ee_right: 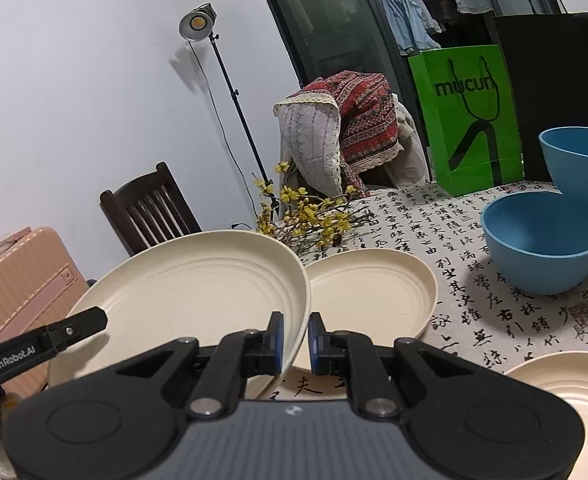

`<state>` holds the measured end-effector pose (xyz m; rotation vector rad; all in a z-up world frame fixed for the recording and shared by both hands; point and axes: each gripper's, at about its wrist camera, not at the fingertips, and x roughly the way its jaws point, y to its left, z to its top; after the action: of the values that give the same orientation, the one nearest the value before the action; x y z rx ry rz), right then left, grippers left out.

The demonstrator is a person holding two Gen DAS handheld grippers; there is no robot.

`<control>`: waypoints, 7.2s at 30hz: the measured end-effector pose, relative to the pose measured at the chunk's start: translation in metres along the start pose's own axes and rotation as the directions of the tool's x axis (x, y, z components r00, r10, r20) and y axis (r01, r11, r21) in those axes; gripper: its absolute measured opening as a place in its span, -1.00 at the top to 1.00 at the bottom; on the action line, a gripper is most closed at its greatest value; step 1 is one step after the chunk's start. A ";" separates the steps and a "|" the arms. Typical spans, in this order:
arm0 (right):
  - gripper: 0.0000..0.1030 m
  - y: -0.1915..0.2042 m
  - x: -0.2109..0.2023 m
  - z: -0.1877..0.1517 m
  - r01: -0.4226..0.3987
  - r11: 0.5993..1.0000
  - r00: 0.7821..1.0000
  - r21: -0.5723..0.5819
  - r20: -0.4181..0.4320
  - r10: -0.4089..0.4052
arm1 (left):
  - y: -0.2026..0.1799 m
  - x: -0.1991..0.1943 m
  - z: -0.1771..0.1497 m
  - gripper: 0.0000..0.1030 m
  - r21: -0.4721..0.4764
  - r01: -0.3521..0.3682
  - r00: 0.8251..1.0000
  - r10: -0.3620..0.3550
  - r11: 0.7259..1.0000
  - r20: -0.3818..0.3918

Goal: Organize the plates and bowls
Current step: 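Keep carrying both cream plates toward the stacked blue bowls, both tools together, then lower the left tool's plate onto the plate stack while the right tool lowers its plate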

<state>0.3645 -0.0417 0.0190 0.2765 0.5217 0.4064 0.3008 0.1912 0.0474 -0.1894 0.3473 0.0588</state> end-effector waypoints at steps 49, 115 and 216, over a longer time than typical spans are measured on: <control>0.76 -0.050 -0.058 -0.015 0.012 1.000 0.999 0.021 0.038 -0.013 | -0.054 -0.028 -0.025 0.45 0.006 0.049 0.999 -0.049 0.999 0.004; 0.76 -0.115 -0.131 -0.026 0.049 0.995 0.993 0.085 0.107 -0.058 | -0.133 -0.058 -0.047 0.45 0.040 0.113 0.994 -0.113 0.993 -0.004; 0.76 -0.187 -0.135 -0.076 0.229 0.973 0.971 0.025 0.069 -0.230 | -0.210 -0.008 -0.134 0.44 0.281 0.107 0.987 -0.067 0.954 -0.146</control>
<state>0.2742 -0.2547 -0.0537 0.2430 0.4812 0.1665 0.2671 -0.0414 -0.0371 0.0816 0.4772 -0.0927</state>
